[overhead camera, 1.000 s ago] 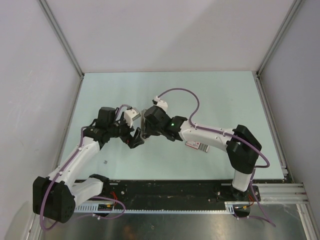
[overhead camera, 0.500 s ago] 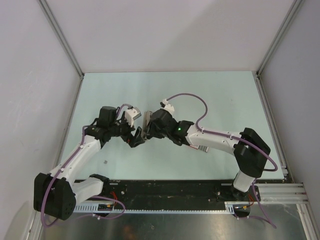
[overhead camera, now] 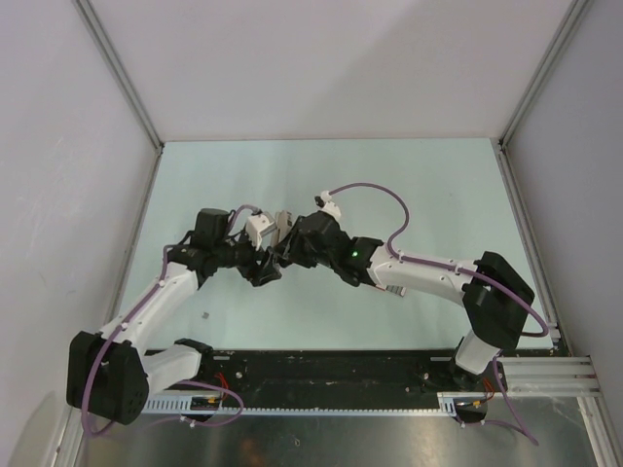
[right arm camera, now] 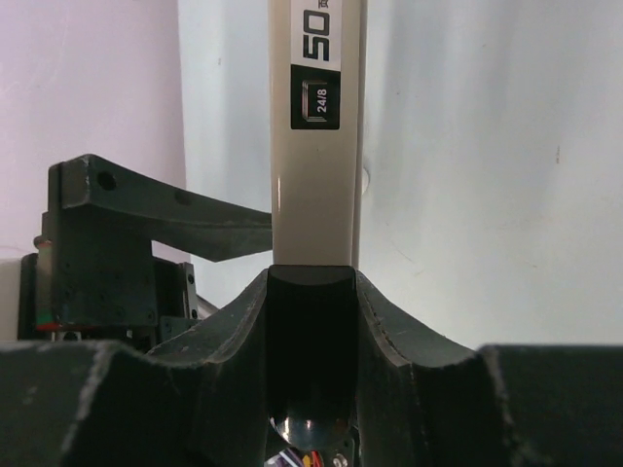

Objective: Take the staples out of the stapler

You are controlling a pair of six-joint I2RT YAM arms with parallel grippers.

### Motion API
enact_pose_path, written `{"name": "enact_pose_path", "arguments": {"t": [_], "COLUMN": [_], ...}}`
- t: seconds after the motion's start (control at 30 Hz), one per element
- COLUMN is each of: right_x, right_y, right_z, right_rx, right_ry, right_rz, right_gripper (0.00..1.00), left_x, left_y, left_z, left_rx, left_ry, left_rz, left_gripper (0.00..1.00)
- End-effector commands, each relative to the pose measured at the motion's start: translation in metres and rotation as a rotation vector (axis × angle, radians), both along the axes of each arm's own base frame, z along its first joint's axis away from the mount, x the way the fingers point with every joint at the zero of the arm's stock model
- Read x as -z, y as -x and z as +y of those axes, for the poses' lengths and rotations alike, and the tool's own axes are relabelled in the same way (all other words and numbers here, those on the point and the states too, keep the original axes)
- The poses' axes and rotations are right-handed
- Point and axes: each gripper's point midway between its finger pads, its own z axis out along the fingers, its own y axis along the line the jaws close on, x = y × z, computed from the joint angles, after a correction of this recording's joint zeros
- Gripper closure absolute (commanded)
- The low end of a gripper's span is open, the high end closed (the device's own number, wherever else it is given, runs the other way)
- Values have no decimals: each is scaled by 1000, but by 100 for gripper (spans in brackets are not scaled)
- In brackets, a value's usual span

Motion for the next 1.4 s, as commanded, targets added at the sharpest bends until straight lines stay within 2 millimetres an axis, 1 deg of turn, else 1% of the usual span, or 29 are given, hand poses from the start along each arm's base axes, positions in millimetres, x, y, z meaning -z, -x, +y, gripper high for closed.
{"name": "enact_pose_path", "arguments": {"t": [0.0, 0.07, 0.23, 0.3, 0.33, 0.37, 0.43, 0.47, 0.5, 0.6, 0.8, 0.97, 1.07, 1.2, 1.37], "right_x": [-58, -56, -48, -45, -43, -41, -35, -34, -32, -28, -19, -12, 2, 21, 33], "right_y": [-2, -1, 3, 5, 6, 7, 9, 9, 9, 10, 11, 18, 21, 25, 27], "right_z": [12, 12, 10, 9, 8, 7, 3, 1, 0, -2, -5, -3, -8, -22, -40], "right_rx": [1, -7, -27, -37, -41, -47, -56, -60, -65, -84, -138, -273, -349, -411, -441], "right_ry": [-182, -182, -166, -164, -162, -163, -163, -164, -162, -149, -102, -35, 35, 124, 159], "right_rz": [-72, -66, -50, -46, -43, -41, -33, -33, -34, -46, -92, -179, -207, -224, -219], "right_gripper": [100, 100, 100, 100, 100, 100, 100, 100, 100, 100, 100, 100, 100, 100, 100], "left_x": [-5, -4, 0, 1, 2, 3, 6, 8, 9, 11, 11, 14, 14, 18, 28], "left_y": [2, 0, -1, -2, -3, -5, -12, -16, -19, -25, -33, -42, -50, -60, -64], "left_z": [-8, -6, -5, -3, -2, 0, 6, 9, 11, 15, 17, 23, 27, 30, 29], "left_rx": [59, 64, 70, 72, 71, 71, 62, 55, 52, 49, 38, 33, 33, 45, 77], "left_ry": [30, 19, 3, -9, -19, -32, -74, -97, -115, -141, -158, -209, -259, -346, -452], "left_rz": [-30, -40, -50, -60, -67, -79, -111, -126, -142, -178, -224, -292, -342, -413, -494], "left_gripper": [32, 40, 50, 56, 60, 68, 88, 94, 97, 100, 100, 100, 100, 100, 100]}}
